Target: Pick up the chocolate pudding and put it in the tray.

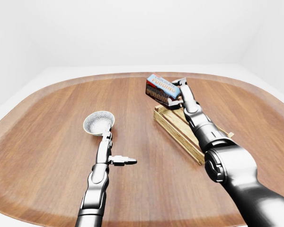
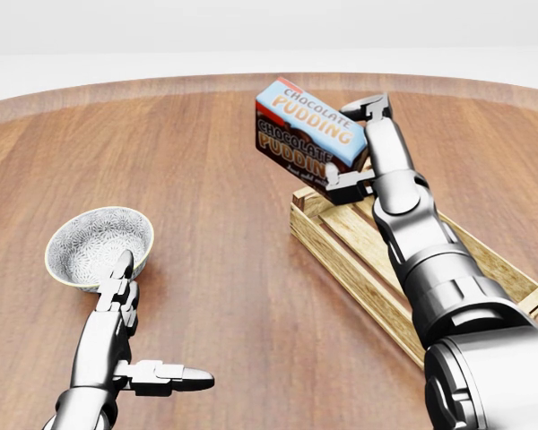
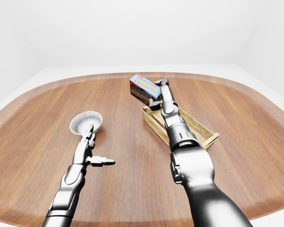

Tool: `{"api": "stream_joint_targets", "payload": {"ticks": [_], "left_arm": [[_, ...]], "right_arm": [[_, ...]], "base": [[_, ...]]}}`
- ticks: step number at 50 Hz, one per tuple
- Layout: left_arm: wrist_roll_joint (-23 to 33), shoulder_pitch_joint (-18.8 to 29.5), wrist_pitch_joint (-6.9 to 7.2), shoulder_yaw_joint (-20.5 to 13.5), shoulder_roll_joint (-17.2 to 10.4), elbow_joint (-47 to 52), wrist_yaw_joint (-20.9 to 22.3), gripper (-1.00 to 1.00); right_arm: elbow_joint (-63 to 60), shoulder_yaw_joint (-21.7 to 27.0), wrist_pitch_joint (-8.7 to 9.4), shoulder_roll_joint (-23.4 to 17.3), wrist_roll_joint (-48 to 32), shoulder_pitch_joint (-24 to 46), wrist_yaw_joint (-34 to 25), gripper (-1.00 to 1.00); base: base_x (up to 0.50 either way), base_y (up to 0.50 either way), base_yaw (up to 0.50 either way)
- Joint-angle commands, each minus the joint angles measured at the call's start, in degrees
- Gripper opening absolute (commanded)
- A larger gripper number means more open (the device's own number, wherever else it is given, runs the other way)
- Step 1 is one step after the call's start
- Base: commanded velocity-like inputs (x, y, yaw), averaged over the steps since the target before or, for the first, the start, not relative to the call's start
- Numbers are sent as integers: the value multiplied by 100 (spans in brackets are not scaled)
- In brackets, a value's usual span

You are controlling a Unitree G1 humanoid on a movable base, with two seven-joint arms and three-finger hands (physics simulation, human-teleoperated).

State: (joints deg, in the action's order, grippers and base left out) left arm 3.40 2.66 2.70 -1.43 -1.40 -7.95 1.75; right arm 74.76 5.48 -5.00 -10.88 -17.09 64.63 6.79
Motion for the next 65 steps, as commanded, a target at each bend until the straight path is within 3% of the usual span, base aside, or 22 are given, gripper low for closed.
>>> {"api": "stream_joint_targets", "payload": {"ticks": [1, 19, 65], "left_arm": [[-35, -19, 40, 12, 5, 89, 39, 100], [-27, -44, 49, 10, 3, 105, 49, 100], [-30, -43, 44, 10, 3, 101, 52, 100]], "right_arm": [[-20, 97, 0, -147, 125, -107, 65, -100], [-31, 203, 0, -503, 219, -306, -1, -100], [25, 310, 0, -863, 212, -750, 50, -100]], "base": [[0, 0, 0], [0, 0, 0], [0, 0, 0]]}}
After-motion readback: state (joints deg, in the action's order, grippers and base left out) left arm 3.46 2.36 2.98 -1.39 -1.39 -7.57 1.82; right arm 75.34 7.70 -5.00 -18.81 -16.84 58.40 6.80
